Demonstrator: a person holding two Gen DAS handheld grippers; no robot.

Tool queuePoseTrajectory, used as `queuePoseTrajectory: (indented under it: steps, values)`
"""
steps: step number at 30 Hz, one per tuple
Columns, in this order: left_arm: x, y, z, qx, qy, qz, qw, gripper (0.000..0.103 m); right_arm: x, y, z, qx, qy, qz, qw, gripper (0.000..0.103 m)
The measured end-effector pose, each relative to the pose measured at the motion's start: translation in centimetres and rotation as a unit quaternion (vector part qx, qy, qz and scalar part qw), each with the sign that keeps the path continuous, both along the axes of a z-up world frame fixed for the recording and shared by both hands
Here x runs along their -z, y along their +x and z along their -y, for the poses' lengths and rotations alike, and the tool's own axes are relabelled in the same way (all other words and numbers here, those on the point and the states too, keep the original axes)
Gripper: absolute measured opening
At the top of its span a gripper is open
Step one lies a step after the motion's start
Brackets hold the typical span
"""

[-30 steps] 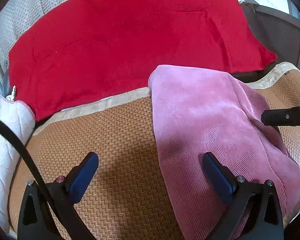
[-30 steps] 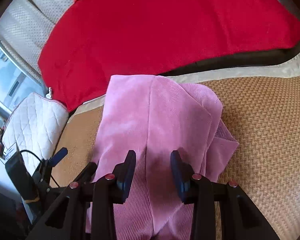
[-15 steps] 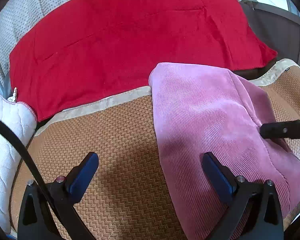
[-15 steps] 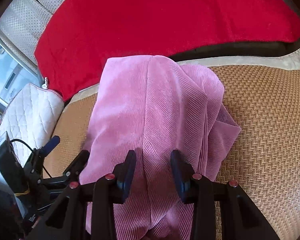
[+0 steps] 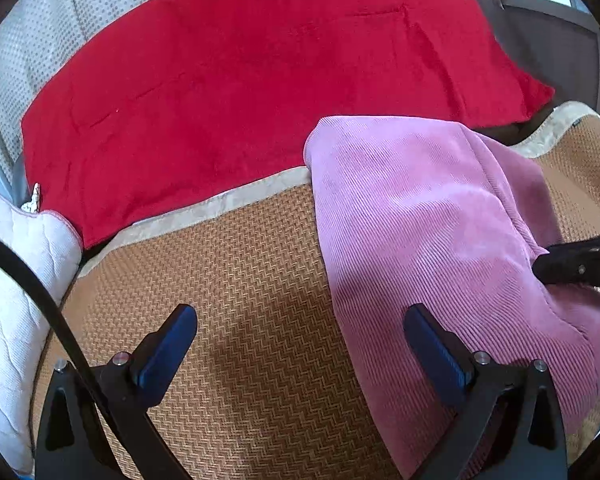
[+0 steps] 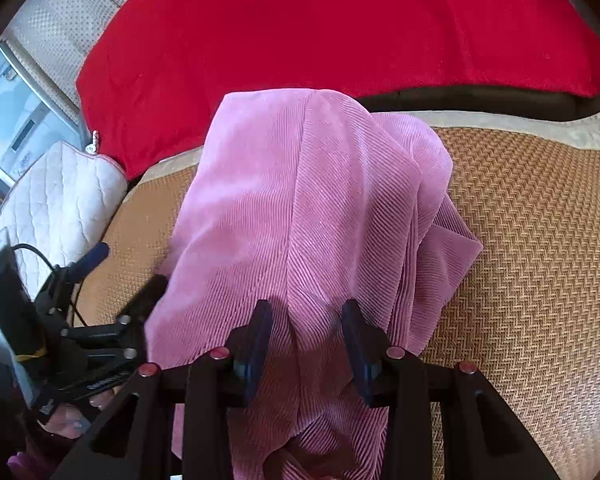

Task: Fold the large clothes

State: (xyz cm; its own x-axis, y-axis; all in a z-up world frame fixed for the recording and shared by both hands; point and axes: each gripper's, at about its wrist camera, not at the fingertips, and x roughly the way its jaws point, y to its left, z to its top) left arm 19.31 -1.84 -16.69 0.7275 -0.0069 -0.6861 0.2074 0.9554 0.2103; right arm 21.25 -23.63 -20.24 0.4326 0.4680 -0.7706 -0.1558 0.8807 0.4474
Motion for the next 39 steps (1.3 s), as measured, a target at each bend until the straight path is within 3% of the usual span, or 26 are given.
queuePoseTrajectory:
  steps: [12, 21, 29, 31, 34, 36, 39]
  values:
    - [-0.1, -0.4, -0.2, 0.000, 0.002, 0.006, 1.0000, 0.103, -1.8, -0.4, 1.8, 0.012, 0.036, 0.015, 0.999, 0.041]
    - [0.0, -0.2, -0.2, 0.002, 0.001, 0.006, 1.0000, 0.103, 0.0, 0.4, 0.8, 0.017, -0.001, 0.006, 1.000, 0.041]
    - [-0.4, -0.2, -1.0, 0.009, -0.005, 0.007, 0.9999, 0.103, -0.7, 0.3, 1.7, 0.016, 0.023, 0.005, 1.000, 0.043]
    - [-0.7, 0.0, -1.7, 0.009, -0.017, 0.004, 0.9998, 0.103, -1.3, 0.2, 2.4, 0.018, 0.034, 0.013, 0.999, 0.053]
    - [-1.2, 0.3, -3.3, 0.016, -0.060, -0.009, 0.9980, 0.103, -2.2, -0.1, 3.8, 0.035, 0.039, 0.038, 0.998, 0.059]
    - [-1.2, 0.6, -4.1, 0.036, -0.095, -0.032, 0.9943, 0.103, -2.4, 0.1, 4.3, 0.045, 0.036, 0.041, 0.997, 0.067]
    - [-0.9, 1.1, -5.0, 0.058, -0.151, -0.069, 0.9845, 0.103, -2.0, 0.3, 5.4, 0.053, 0.052, 0.033, 0.997, 0.067]
